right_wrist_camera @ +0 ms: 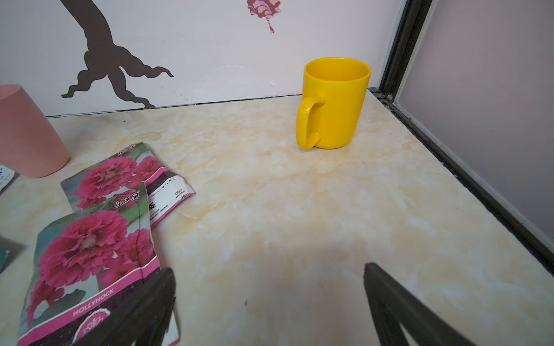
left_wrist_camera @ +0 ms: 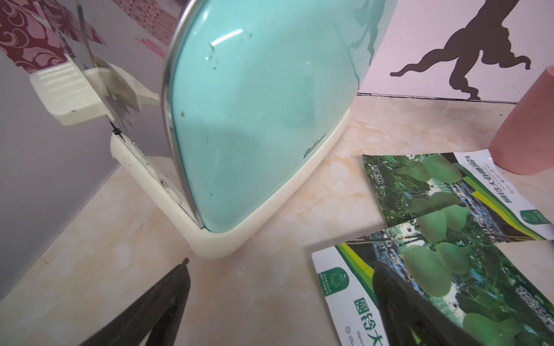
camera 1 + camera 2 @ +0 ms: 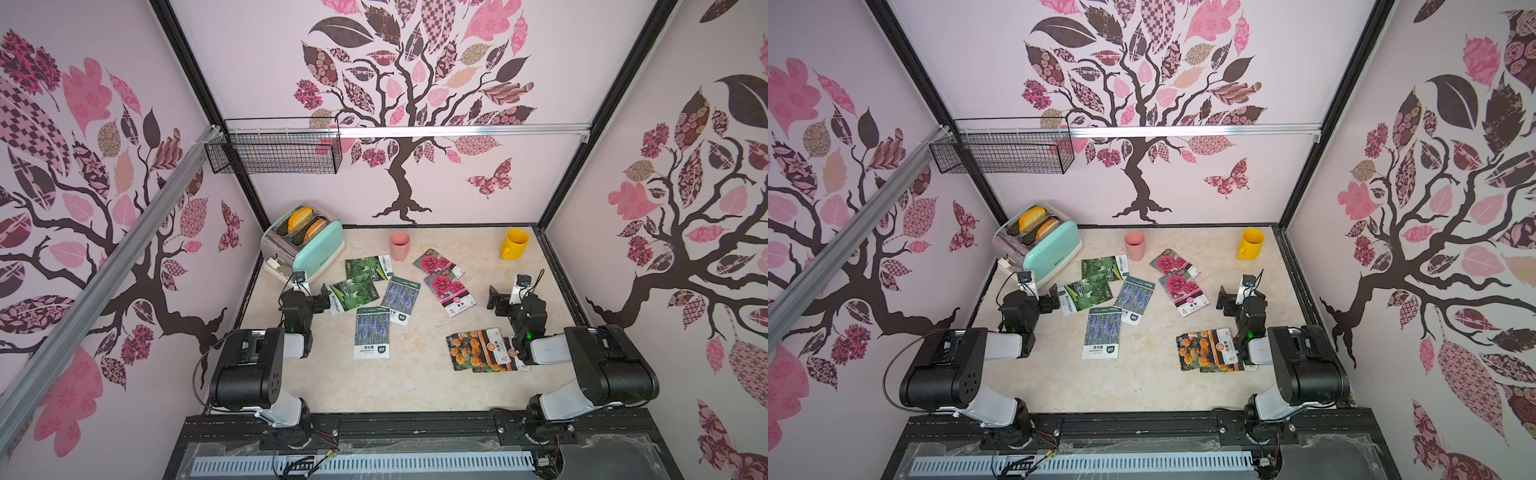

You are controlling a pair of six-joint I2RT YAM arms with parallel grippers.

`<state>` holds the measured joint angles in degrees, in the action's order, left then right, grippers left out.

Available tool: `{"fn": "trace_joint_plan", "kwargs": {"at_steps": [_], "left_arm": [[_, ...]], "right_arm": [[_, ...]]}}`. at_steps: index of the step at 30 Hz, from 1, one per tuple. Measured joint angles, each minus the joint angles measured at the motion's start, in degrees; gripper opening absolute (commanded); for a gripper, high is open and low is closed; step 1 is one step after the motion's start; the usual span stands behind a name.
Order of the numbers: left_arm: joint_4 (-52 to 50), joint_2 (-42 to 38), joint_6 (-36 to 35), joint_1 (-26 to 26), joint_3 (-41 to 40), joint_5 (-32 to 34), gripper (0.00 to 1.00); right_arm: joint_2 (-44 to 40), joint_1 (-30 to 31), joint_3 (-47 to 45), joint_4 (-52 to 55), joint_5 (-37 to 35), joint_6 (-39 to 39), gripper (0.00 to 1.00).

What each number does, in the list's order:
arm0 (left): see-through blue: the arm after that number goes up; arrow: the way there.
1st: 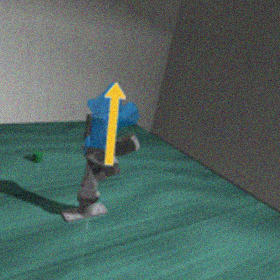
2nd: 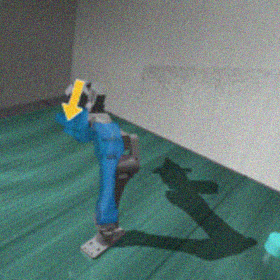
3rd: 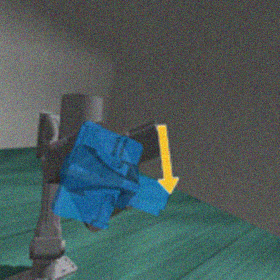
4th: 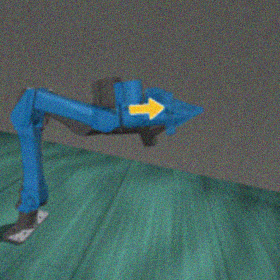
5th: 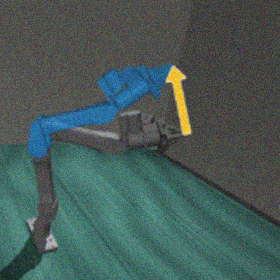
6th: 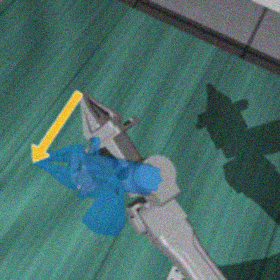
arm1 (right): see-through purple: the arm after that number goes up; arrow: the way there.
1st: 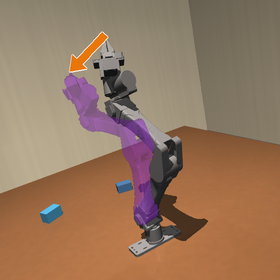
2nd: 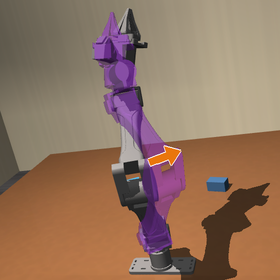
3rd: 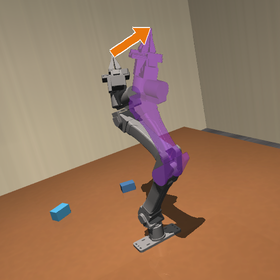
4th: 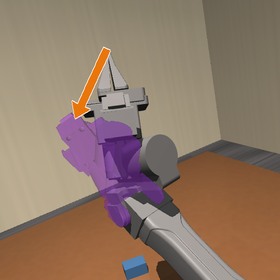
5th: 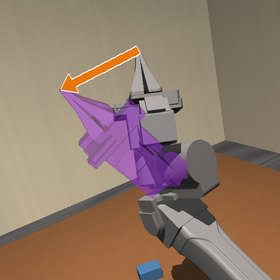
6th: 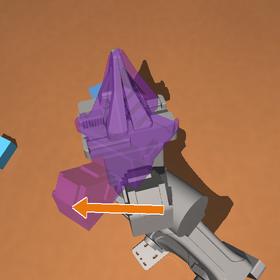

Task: Arrange the seed packets in a row
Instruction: Move the seed packets from the center of the board.

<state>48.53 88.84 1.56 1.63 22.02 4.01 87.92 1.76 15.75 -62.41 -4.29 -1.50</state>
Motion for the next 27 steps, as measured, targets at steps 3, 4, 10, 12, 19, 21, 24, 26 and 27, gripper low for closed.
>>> {"fn": "trace_joint_plan", "kwargs": {"at_steps": [3, 4, 10, 12, 19, 21, 24, 26, 27], "left_arm": [[-0.07, 0.04, 0.0, -0.11, 0.0, -0.22, 0.97], [-0.09, 0.04, 0.0, -0.11, 0.0, -0.24, 0.97], [-0.24, 0.04, 0.02, 0.02, 0.0, -0.63, 0.97], [-0.26, 0.04, 0.04, 0.28, 0.0, -1.25, 0.97], [-0.7, 0.04, 0.04, 0.48, 0.07, -1.73, 0.97], [-0.7, 0.04, 0.04, 0.48, 0.07, -1.75, 0.97], [-0.7, 0.04, 0.04, 0.48, 0.07, -1.68, 0.97], [-1.18, -0.04, 0.35, 0.02, 0.2, 0.35, 0.97], [-2.49, -0.31, 0.57, -0.17, 0.61, 1.6, 0.97]], "right_arm": [[0.0, 0.0, 0.0, 0.0, 0.0, 0.0, 0.99], [0.0, 0.0, 0.0, 0.0, 0.0, 0.0, 0.99], [0.0, 0.0, 0.0, 0.0, 0.02, -0.02, 0.99], [0.0, -0.07, 0.0, 0.0, 0.07, -0.04, 0.99], [0.0, -0.07, 0.0, 0.0, 0.09, -0.04, 0.99], [0.0, -0.07, 0.0, 0.0, 0.07, -0.02, 1.0], [0.0, 0.7, -0.13, -0.92, -1.11, 0.24, 1.0], [-0.98, 2.49, -0.46, -1.44, -3.26, 0.61, 1.0], [-2.08, 3.1, -0.39, -0.37, -4.11, 0.68, 1.0]]}}
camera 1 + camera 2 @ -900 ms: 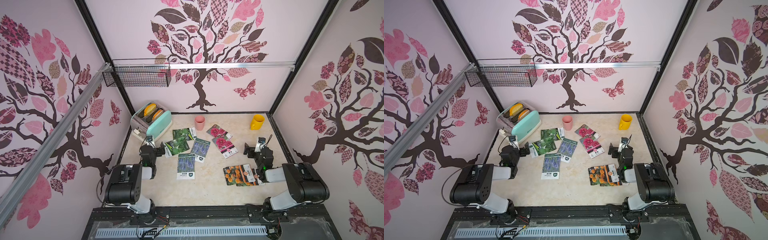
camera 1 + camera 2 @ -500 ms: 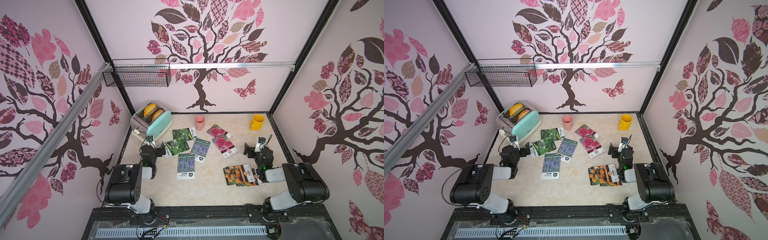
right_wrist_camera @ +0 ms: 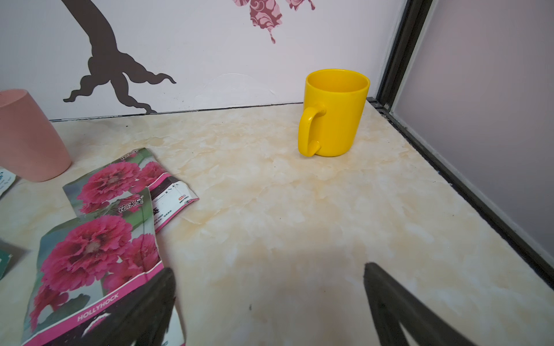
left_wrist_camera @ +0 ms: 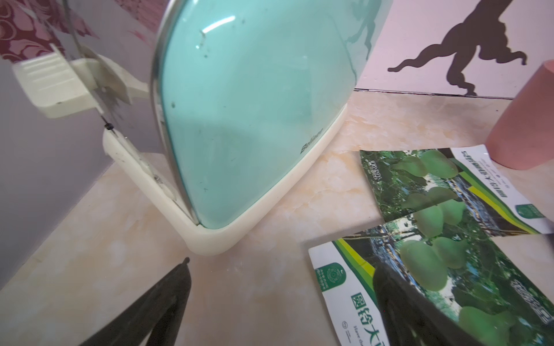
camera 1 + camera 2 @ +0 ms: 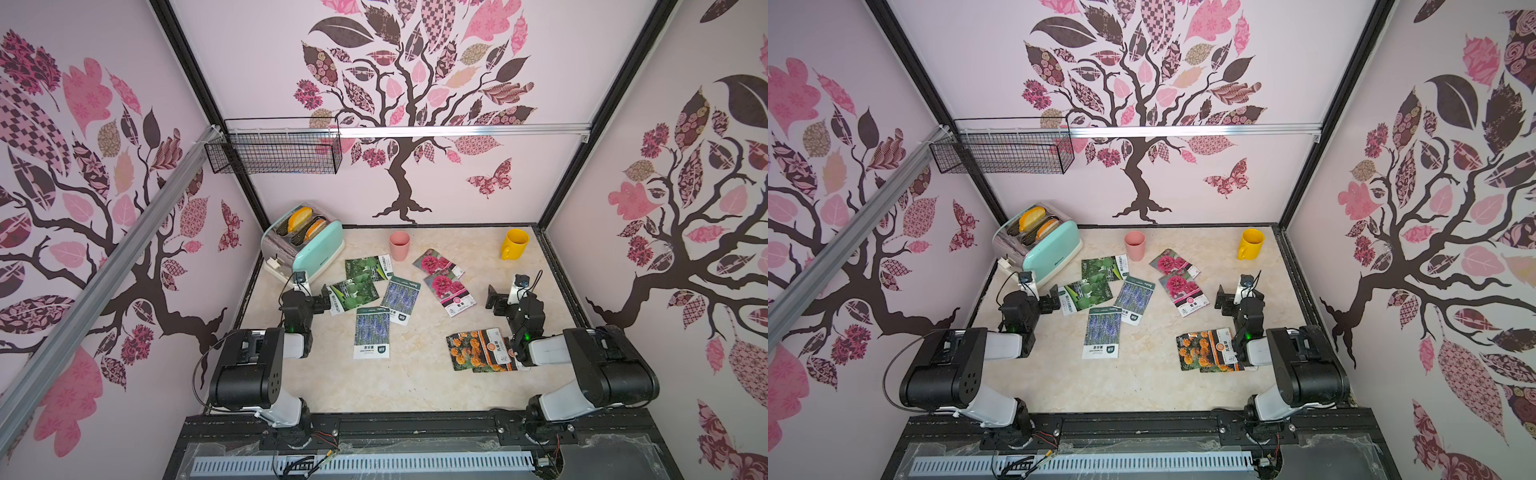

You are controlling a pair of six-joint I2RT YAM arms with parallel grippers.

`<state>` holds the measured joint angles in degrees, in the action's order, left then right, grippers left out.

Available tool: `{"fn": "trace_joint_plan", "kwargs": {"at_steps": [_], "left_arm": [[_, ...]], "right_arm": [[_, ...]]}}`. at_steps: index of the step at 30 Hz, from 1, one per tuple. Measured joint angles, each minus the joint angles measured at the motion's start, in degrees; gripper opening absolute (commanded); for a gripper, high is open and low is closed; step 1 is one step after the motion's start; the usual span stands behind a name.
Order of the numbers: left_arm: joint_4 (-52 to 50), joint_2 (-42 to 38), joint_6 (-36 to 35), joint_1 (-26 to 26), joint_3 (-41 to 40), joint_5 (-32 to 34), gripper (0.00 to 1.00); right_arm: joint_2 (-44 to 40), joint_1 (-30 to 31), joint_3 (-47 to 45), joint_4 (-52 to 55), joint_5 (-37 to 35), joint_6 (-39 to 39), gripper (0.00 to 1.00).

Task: Arrange the seed packets in a row
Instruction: Move the seed packets from the center of the board.

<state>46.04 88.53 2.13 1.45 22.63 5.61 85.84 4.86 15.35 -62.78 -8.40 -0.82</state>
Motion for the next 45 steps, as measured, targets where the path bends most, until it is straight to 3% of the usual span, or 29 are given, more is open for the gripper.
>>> {"fn": "trace_joint_plan", "kwargs": {"at_steps": [7, 12, 17, 22, 31, 40, 45], "left_arm": [[-16.13, -6.86, 1.18, -2.08, 10.67, 8.94, 0.96], [-27.87, -11.45, 5.25, -6.67, 16.39, 14.75, 0.9], [-41.75, -12.66, 10.54, -17.51, 23.08, 21.46, 0.88], [-52.52, -12.66, 17.16, -27.26, 27.32, 23.52, 0.88], [-64.0, -10.97, 29.44, -28.61, 21.2, 20.15, 0.86], [-64.98, -6.88, 31.95, -28.96, 18.91, 11.15, 0.79], [-63.84, -4.28, 32.37, -33.75, 18.95, 7.72, 0.77]], "right_arm": [[-15.5, 2.12, 8.92, 18.93, -7.8, -4.59, 1.0], [-21.11, 5.01, 14.51, 30.6, -8.24, -10.01, 1.0], [-20.68, 12.85, 18.58, 40.57, -7.08, -14.47, 0.99], [-18.43, 20.31, 18.71, 46.03, -2.71, -18.8, 0.99], [-9.03, 31.78, 18.73, 47.91, 3.15, -23.1, 1.0], [-9.81, 32.09, 17.44, 47.52, 8.76, -25.11, 1.0], [-13.44, 32.09, 16.13, 48.59, 9.77, -25.11, 1.0]]}}
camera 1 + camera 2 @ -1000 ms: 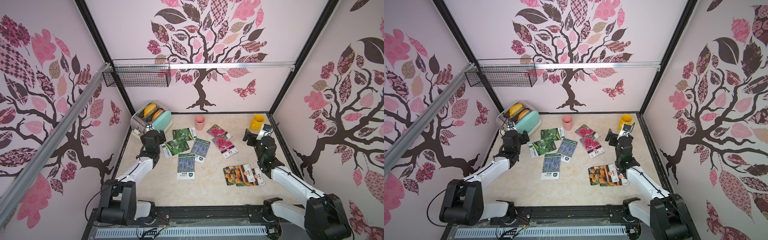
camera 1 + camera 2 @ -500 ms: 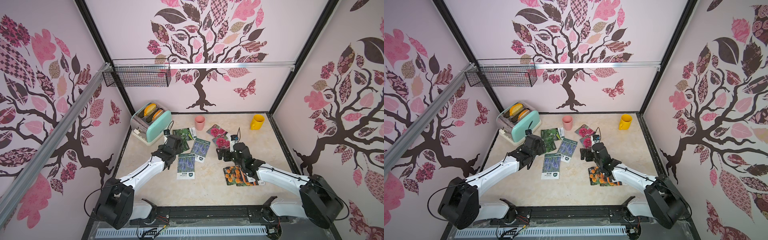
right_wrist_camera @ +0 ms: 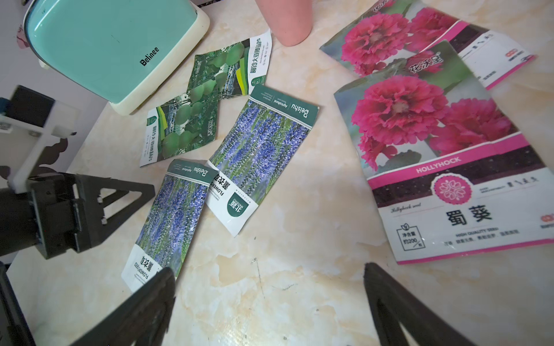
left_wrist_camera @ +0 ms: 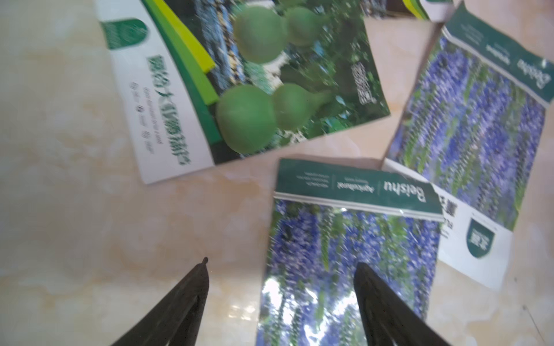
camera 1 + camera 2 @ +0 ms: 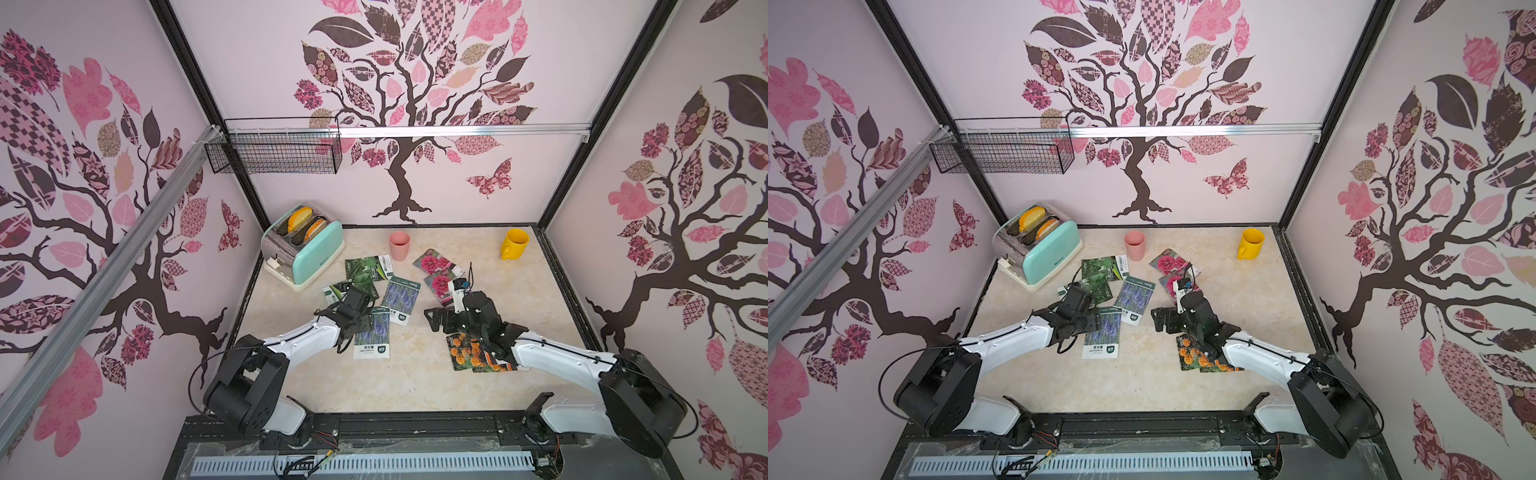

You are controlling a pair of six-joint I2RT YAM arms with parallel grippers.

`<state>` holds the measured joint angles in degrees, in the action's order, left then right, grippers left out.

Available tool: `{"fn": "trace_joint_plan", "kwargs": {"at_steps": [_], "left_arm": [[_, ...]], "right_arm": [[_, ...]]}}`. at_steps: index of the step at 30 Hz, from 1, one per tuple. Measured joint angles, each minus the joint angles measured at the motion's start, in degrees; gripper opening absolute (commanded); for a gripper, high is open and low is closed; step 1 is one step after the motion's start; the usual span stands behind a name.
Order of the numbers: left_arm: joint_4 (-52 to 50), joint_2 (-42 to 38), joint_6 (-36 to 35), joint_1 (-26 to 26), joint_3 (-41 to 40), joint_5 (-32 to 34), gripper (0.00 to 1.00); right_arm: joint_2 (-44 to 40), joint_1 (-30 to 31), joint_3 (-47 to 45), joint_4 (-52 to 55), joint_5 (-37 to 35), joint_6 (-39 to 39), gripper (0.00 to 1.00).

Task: Arrange the seed packets in a row
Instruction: Move the seed packets from the center of the board.

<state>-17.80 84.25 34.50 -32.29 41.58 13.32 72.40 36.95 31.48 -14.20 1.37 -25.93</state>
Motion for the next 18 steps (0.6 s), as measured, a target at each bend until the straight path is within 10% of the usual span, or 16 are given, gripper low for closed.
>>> {"fn": "trace_joint_plan", "kwargs": {"at_steps": [18], "left_arm": [[3.28, 7.28, 3.23, -9.03, 2.49, -3.58, 0.76]], "right_arm": [[-12.61, 0.0, -3.72, 5.18, -1.66, 0.2, 1.0]]}}
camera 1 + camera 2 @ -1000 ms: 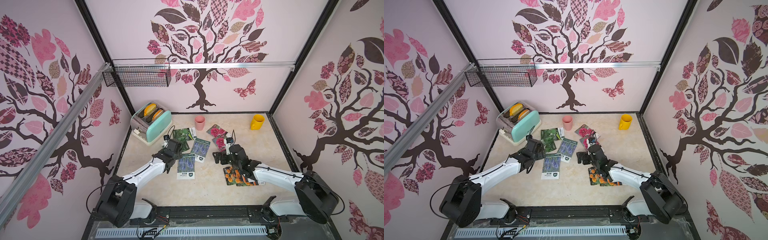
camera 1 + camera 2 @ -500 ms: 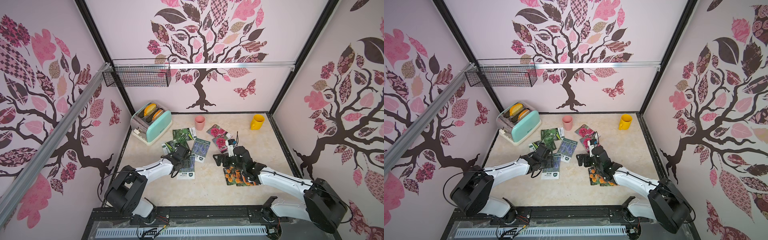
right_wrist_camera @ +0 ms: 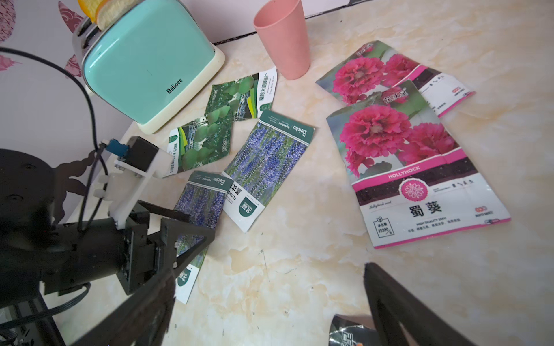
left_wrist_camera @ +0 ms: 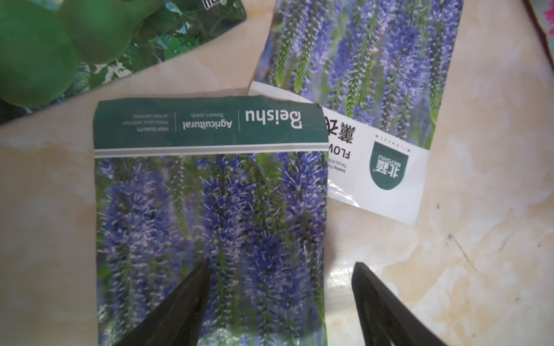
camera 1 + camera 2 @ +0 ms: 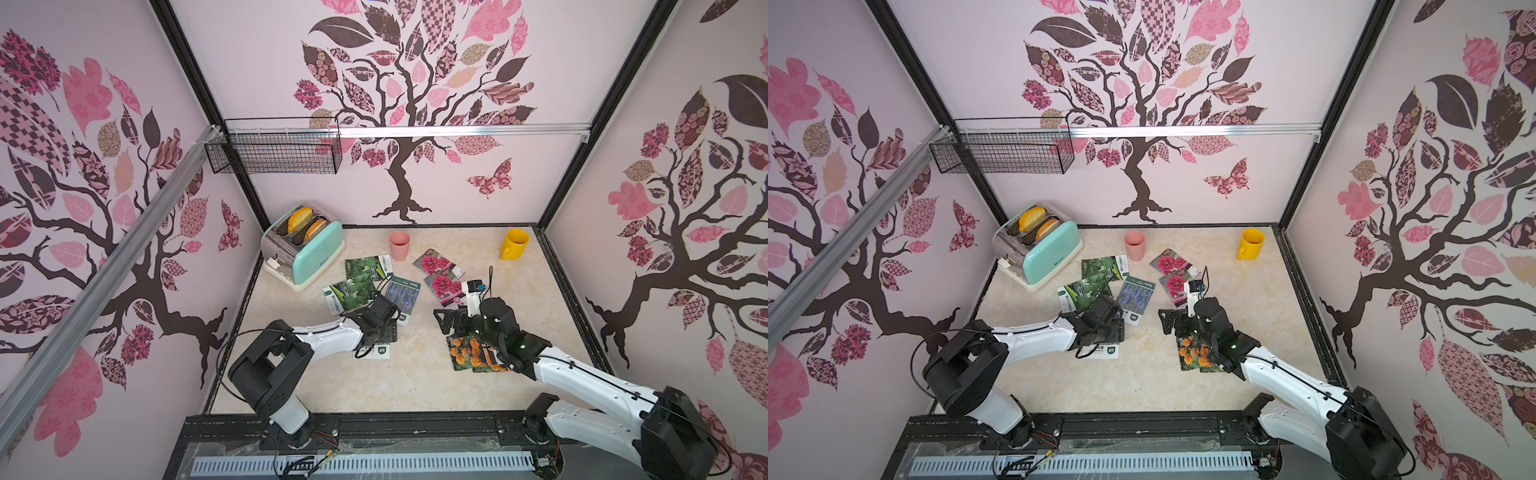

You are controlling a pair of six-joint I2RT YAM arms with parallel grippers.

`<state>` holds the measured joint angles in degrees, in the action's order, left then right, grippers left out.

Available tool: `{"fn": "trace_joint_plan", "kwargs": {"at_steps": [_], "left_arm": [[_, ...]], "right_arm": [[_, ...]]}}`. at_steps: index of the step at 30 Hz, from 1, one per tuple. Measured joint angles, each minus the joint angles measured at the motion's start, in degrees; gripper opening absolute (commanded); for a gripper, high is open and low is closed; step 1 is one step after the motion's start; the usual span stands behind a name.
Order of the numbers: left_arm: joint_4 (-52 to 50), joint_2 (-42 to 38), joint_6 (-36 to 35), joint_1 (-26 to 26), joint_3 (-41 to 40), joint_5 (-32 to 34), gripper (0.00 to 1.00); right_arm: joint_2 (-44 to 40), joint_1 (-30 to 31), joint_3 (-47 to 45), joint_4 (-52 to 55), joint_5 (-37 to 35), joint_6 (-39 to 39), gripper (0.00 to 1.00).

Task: Arrange the seed packets in a row
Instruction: Move the seed packets from the center of the board.

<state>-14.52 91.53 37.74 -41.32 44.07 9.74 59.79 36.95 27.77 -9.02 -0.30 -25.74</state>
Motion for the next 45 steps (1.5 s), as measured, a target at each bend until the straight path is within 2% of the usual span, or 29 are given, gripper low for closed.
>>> {"fn": "trace_joint_plan", "kwargs": {"at_steps": [8, 16, 22, 27, 30, 34, 37, 41, 45], "left_arm": [[1.6, -7.32, 1.73, 4.48, -7.45, -1.11, 0.76], [-1.55, -17.03, 3.8, 9.38, -14.23, -2.91, 0.76], [-8.02, -22.56, 4.81, 14.95, -15.39, -4.9, 0.76], [-14.23, -27.69, 5.92, 15.17, -12.94, -5.25, 0.79], [-16.39, -29.81, 8.41, 13.88, -10.95, -4.39, 0.84], [-18.93, -29.9, 15.13, 10.08, -9.73, -1.44, 0.88], [-21.94, -26.91, 22.03, 7.26, -8.22, 0.7, 0.9], [-24.26, -20.44, 30.14, 6.82, -5.92, 2.84, 0.89], [-23.78, -17.57, 34.51, 7.34, -6.16, 4.0, 0.87]], "right_arm": [[0.0, 0.0, -1.18, 0.74, 0.09, -0.02, 1.0], [1.14, 0.0, -1.18, -0.26, 0.68, -0.02, 1.0], [1.46, 0.0, -1.99, -0.68, 1.42, -0.02, 1.0], [0.87, 0.0, -2.45, -0.63, 1.62, -0.04, 1.0], [0.15, 0.0, -2.43, -0.61, 1.66, -0.04, 1.0], [-1.18, 0.0, -2.43, -0.57, 1.68, -0.09, 1.0], [-1.86, 0.0, -2.43, -0.55, 1.79, -0.2, 1.0], [-2.01, 0.0, -2.43, -0.31, 2.12, -0.22, 1.0], [-2.1, 0.0, -2.43, 0.02, 2.34, -0.22, 1.0]]}}
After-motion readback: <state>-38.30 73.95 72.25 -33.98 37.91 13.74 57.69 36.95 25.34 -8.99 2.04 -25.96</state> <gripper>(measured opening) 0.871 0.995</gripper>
